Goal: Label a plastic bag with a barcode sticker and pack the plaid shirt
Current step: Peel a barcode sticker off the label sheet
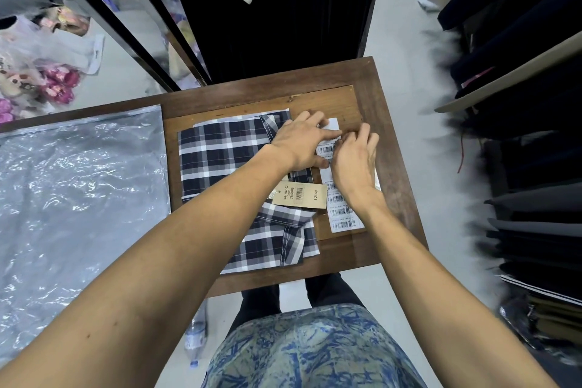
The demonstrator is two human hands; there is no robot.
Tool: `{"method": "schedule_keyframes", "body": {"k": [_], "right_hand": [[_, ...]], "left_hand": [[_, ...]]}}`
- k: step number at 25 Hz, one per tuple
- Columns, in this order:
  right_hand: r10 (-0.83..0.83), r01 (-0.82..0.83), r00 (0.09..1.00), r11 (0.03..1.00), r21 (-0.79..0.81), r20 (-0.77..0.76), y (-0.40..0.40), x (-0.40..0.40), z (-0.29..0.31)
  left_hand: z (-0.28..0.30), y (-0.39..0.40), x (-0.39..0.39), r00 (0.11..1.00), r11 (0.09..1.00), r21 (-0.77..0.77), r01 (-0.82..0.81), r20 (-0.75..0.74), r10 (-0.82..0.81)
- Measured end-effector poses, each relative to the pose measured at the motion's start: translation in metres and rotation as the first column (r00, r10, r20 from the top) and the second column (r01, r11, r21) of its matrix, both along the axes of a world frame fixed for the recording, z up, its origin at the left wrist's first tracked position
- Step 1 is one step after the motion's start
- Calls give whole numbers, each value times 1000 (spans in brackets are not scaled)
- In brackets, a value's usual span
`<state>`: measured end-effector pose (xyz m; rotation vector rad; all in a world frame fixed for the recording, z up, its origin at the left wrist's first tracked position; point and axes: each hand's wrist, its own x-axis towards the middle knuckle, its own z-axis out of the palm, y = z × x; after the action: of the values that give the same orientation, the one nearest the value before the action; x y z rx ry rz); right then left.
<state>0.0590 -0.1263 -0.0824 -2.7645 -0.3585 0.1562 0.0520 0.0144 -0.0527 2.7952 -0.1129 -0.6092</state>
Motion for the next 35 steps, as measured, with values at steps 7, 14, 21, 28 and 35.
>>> {"method": "schedule_keyframes", "body": {"k": [7, 14, 21, 28, 35], "right_hand": [[-38, 58, 997, 950, 308, -69, -13, -4, 4], [-199, 221, 975, 900, 377, -95, -7, -11, 6], [-275, 298, 954, 857, 420, -115, -2, -15, 3], [-205, 252, 967, 868, 427, -153, -3, -11, 2], [-154, 202, 977, 888, 413, -148, -19, -6, -2]], "left_hand": [[0, -1, 0, 1000, 1000, -9, -17, 5, 17], [-2, 0, -1, 1000, 1000, -8, -13, 16, 13], [-2, -1, -1, 1000, 1000, 1, -11, 22, 11], [-1, 0, 0, 1000, 1000, 3, -4, 19, 4], [1, -1, 0, 1000, 1000, 4, -4, 13, 4]]}}
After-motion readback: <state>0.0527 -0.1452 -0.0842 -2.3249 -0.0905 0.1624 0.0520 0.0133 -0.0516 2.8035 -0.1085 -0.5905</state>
